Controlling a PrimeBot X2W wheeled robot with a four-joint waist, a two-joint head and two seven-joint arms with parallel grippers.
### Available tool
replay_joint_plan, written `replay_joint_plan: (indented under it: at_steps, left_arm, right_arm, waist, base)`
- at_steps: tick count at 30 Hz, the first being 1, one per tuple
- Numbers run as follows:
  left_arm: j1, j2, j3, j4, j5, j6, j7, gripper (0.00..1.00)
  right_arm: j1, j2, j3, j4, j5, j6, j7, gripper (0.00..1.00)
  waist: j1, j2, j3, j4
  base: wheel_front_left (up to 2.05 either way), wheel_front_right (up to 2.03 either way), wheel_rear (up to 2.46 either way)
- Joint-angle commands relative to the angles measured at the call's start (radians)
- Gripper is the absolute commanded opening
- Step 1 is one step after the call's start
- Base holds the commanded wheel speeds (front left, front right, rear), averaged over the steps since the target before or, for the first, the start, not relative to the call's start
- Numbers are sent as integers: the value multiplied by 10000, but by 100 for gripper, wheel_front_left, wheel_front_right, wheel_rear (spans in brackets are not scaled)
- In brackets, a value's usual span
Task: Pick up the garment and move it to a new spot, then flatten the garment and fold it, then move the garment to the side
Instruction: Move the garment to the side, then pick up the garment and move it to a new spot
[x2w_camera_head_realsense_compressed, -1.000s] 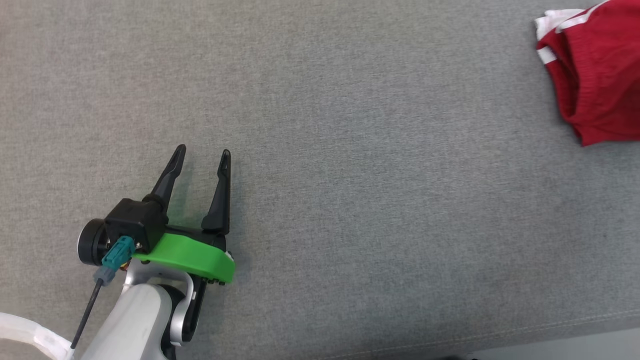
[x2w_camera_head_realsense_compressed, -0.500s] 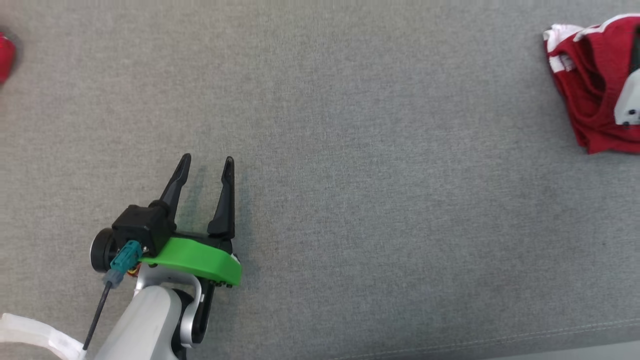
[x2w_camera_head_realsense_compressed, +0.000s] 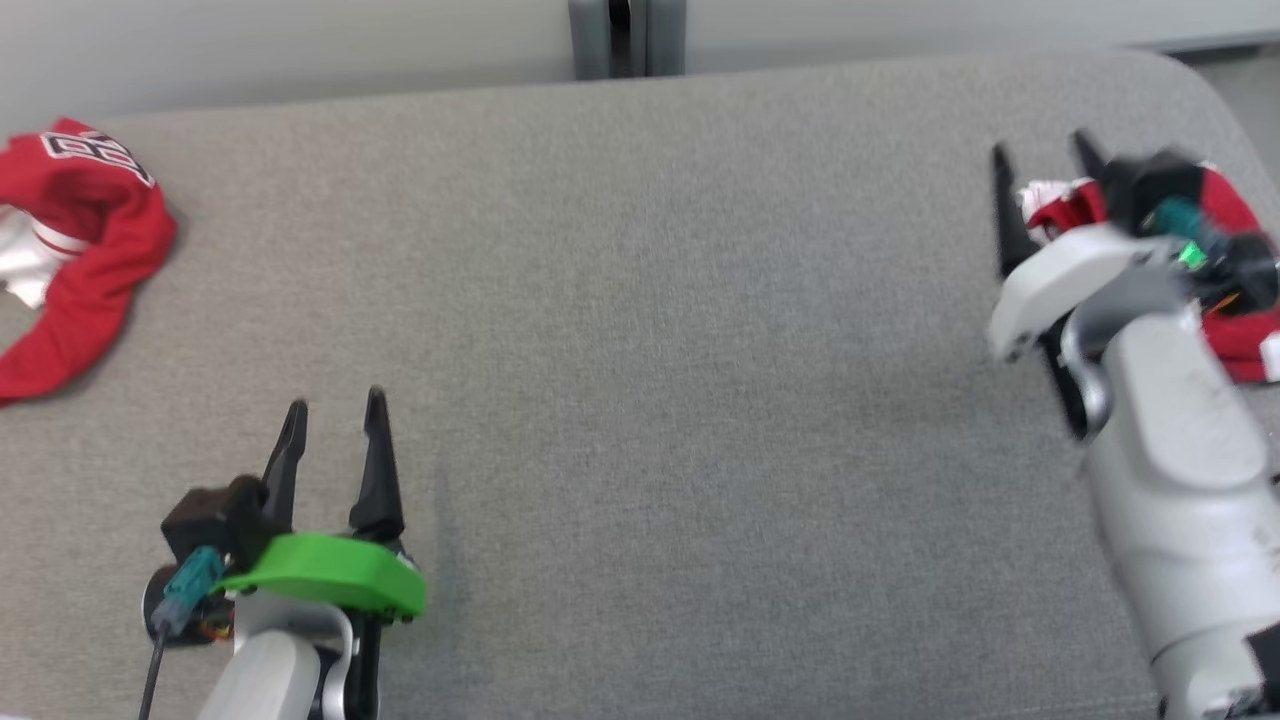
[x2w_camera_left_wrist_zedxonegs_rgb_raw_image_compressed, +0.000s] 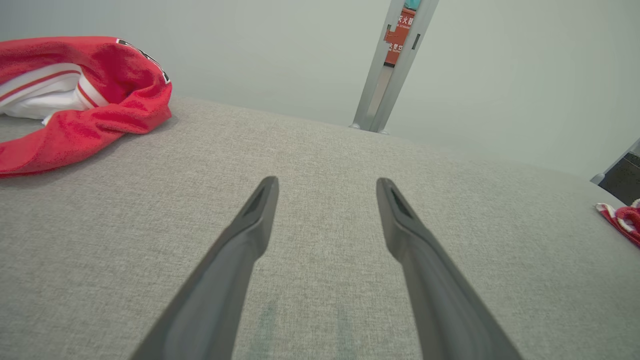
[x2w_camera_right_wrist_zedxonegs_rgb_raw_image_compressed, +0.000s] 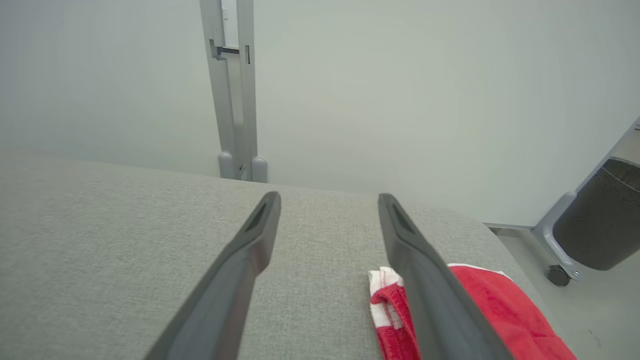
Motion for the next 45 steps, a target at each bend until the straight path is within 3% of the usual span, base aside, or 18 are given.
replay_joint_plan:
  at_steps: [1,9,19,38,45]
  left_arm:
    - [372,79,117,111,-71,58,-47,100]
    - [1451,55,195,218,78,96,-99,100]
    - [1999,-175,-3,437,228,111,-107,100]
    - [1873,-374,104,571,509,-136,-110,100]
    - [1589,-344,-29,572,635,-166,-82,100]
  right_arm:
    - [597,221,68,-191,65,-18,-129,100]
    - [3732,1214,-331,-1832,172,-18,-576,100]
    - [6896,1298,-224,-3991,964,-16,-786,100]
    - [7671,1301,-179,-4839,1260,-16,-718,100]
    - [7731,1303,-178,-4977,1373,-16,-677,100]
  waist:
    - [0,0,-1214,409]
    - [0,0,-2007,789]
    - [0,0,-2354,1017]
    - [0,0,-2443,1192]
    - [0,0,-2472,2147]
  base:
    - [0,0,0]
    - [0,0,0]
    - [0,0,0]
    - [0,0,0]
    - [0,0,0]
